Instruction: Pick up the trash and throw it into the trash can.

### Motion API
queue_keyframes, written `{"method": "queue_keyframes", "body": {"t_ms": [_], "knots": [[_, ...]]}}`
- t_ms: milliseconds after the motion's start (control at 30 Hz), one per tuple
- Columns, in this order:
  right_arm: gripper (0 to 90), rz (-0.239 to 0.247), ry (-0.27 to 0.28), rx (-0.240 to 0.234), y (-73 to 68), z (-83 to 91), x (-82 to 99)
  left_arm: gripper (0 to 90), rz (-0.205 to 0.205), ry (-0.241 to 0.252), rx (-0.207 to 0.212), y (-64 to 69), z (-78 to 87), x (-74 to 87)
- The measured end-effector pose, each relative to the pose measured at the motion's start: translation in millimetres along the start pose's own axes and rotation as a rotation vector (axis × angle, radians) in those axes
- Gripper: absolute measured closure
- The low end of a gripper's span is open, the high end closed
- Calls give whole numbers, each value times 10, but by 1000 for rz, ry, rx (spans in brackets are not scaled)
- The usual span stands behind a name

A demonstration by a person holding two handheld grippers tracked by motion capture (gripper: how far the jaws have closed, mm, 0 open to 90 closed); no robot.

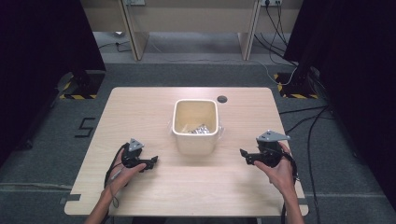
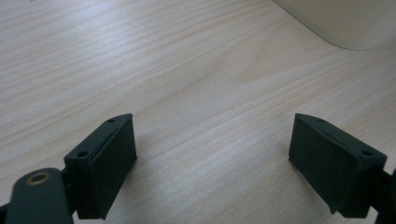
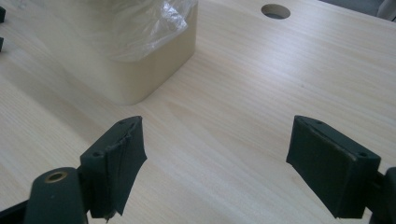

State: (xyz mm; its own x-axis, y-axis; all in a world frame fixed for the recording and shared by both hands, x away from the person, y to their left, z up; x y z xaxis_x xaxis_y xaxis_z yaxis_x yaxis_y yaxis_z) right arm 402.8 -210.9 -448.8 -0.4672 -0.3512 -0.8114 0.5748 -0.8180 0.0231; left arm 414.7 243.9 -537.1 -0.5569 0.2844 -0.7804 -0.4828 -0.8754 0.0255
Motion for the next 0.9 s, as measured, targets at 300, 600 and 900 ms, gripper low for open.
{"method": "queue_keyframes", "body": {"t_ms": [300, 600, 900], "knots": [[188, 6, -35, -3, -48, -31, 127, 139, 1, 0, 0, 1, 0, 0], [187, 5, -51, -6, -62, -47, 243, 140, 1, 0, 0, 1, 0, 0], [186, -3, -59, 1, -88, -40, 361, 140, 1, 0, 0, 1, 0, 0]]}}
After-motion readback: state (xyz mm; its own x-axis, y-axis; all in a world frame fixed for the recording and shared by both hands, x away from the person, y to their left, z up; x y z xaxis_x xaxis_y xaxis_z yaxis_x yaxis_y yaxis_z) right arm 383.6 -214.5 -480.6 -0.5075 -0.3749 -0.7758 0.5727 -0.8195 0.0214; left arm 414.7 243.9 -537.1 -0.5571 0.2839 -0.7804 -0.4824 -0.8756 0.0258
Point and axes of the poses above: each handheld gripper's, and its own axes: z roughly backward along the jaws, x roughly out of its underside, y roughly to its right, the point moved 2 cm from there along -z, roughly forward along the jaws, and after that the axes turned 3 degrees about y, right-handed, at the moved point
